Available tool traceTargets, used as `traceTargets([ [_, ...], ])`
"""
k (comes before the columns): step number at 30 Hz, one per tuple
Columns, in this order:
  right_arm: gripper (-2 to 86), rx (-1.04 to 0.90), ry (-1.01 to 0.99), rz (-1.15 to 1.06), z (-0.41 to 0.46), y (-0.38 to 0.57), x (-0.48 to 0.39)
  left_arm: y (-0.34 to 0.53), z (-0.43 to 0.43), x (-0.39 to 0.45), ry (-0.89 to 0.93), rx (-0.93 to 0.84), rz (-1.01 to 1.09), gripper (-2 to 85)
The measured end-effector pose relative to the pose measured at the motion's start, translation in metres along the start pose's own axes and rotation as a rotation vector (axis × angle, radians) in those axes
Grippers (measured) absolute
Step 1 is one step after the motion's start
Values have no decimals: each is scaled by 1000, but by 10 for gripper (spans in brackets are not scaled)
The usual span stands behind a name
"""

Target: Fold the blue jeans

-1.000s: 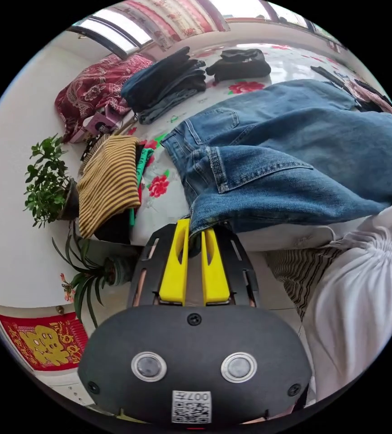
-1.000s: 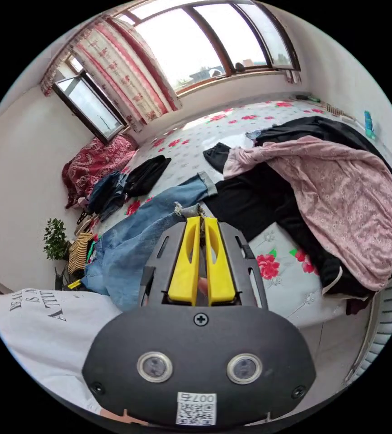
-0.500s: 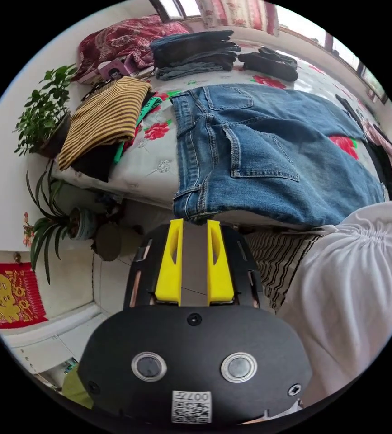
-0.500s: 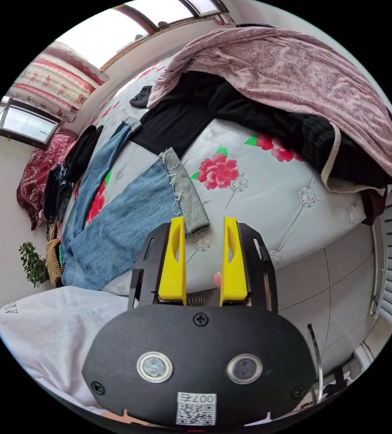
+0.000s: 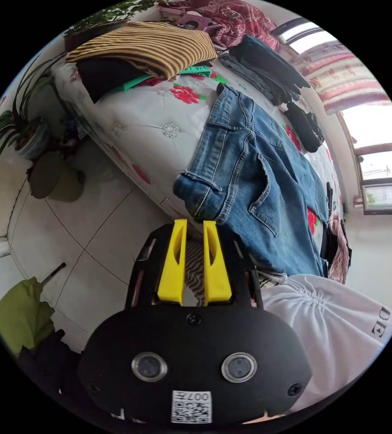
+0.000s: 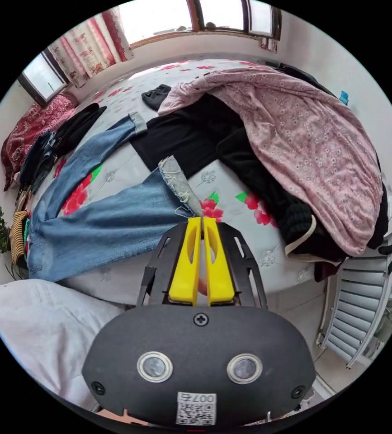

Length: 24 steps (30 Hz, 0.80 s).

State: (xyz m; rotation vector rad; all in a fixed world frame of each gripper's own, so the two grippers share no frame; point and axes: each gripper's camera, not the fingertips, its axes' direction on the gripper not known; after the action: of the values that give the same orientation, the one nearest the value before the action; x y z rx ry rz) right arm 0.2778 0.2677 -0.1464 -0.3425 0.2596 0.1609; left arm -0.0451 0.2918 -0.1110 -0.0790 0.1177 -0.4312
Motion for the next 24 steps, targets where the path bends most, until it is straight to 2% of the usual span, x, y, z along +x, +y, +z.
traceTargets([
  [2,14,-157,69,44,34,-5,3,18,3,-19,52,7,-32,90],
  [6,33,-10,131,62,13,1,-18,62,-6,-82,203,120,-239,99],
  [9,43,60,-43,-66,0,7,-52,83,-11,-123,375,237,-358,111],
  [11,49,20,-153,-198,11,10,-88,82,-1,-140,458,257,-405,123],
  [13,53,-40,-178,-266,27,10,-114,64,20,-147,598,255,-432,130],
  [15,56,-97,-218,-330,42,11,-138,42,35,-138,676,220,-428,106],
  [17,58,-163,-231,-385,59,14,-163,21,31,-118,677,213,-395,54],
  [20,57,-204,-204,-445,64,21,-183,2,-36,-51,625,373,-111,26],
  [22,55,-205,-187,-471,61,28,-189,21,-103,10,475,493,214,19],
  [24,53,-218,-158,-493,63,35,-193,43,-119,20,346,500,299,18],
])
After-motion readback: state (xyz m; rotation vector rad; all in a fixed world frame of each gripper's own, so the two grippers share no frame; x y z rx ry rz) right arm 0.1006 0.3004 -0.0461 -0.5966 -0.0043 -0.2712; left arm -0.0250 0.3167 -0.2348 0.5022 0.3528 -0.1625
